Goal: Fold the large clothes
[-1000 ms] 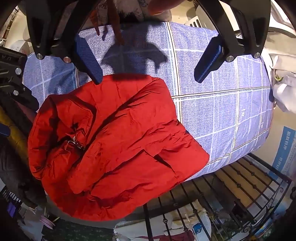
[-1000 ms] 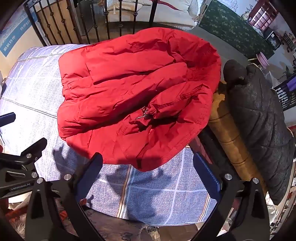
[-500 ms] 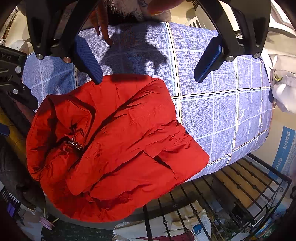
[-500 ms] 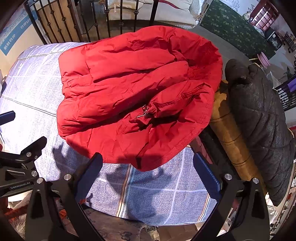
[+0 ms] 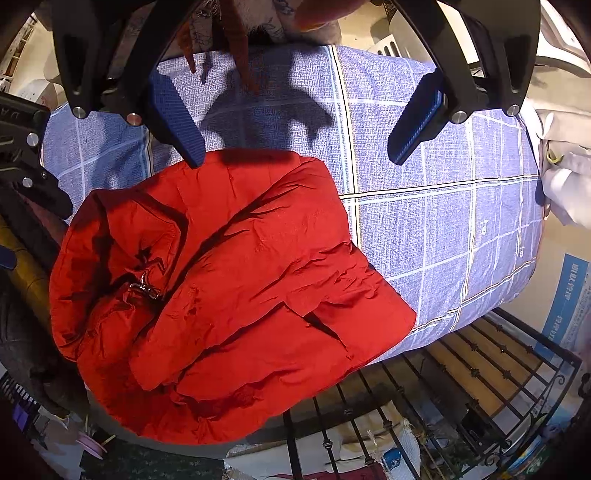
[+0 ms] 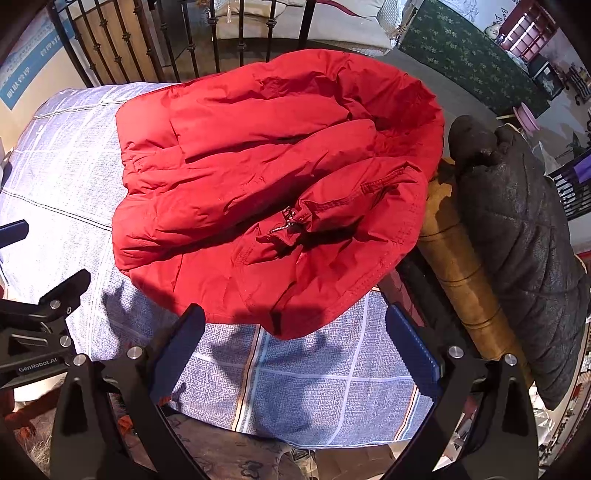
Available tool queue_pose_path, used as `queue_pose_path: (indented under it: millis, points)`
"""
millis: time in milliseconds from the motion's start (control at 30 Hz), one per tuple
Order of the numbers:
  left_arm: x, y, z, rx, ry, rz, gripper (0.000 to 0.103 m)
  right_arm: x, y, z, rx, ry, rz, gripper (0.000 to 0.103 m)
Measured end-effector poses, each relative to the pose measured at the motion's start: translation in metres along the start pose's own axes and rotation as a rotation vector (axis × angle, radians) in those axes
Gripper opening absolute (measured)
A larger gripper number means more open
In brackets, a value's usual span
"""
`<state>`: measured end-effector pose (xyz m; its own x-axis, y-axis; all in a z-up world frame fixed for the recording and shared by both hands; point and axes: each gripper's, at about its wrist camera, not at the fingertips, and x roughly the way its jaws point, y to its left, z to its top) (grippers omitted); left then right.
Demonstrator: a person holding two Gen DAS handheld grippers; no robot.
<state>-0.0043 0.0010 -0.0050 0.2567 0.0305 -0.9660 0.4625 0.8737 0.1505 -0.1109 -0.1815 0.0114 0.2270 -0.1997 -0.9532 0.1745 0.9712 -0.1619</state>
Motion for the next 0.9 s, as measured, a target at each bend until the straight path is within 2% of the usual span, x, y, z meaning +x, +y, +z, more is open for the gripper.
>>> queue_pose_path:
  millis: [900]
  points:
    - [0.0039, 0.0008, 0.002, -0.024, 0.03, -0.009, 0.097, -0.0018, 0.0, -0.002, 0.005, -0.006, 0.002, 0.097]
